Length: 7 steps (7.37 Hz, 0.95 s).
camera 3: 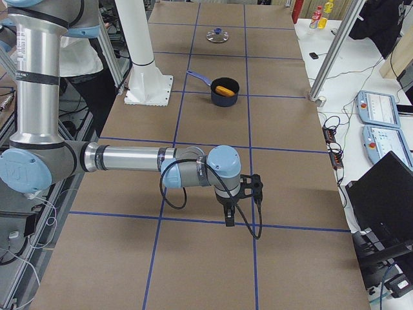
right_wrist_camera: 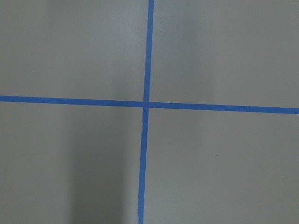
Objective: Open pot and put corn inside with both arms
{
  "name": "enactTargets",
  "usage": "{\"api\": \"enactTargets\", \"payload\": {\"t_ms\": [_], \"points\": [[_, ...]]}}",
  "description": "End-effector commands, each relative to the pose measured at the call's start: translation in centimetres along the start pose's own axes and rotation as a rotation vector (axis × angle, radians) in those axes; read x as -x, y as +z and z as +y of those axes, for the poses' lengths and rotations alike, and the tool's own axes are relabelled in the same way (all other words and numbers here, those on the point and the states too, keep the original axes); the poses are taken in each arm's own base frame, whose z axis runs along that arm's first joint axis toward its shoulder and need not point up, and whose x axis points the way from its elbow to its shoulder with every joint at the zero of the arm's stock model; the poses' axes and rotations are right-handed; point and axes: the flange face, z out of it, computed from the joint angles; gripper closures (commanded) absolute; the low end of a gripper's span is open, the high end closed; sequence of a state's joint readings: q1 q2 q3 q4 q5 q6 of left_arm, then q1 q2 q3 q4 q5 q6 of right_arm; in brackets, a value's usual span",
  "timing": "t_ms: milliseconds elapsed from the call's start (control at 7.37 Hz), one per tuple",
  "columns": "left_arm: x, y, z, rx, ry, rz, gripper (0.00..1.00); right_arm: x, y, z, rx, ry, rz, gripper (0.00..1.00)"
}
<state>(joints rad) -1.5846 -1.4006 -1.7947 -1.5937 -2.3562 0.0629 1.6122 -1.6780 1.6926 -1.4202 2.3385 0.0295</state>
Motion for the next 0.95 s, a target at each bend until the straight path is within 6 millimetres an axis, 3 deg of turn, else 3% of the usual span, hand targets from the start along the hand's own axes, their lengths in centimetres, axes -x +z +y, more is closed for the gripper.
{"api": "enactTargets", "payload": {"t_ms": [0,814], "points": [[0.0,0.0,0.0,0.0,0.0,0.0,0.02,-0.21,0.24,0.27,-0.015,-0.013,-0.003,0.0],[0.08,0.0,0.09,0.0,-0.002,0.0,0.02,-0.09,0.22,0.11,-0.015,-0.003,-0.003,0.0]]}}
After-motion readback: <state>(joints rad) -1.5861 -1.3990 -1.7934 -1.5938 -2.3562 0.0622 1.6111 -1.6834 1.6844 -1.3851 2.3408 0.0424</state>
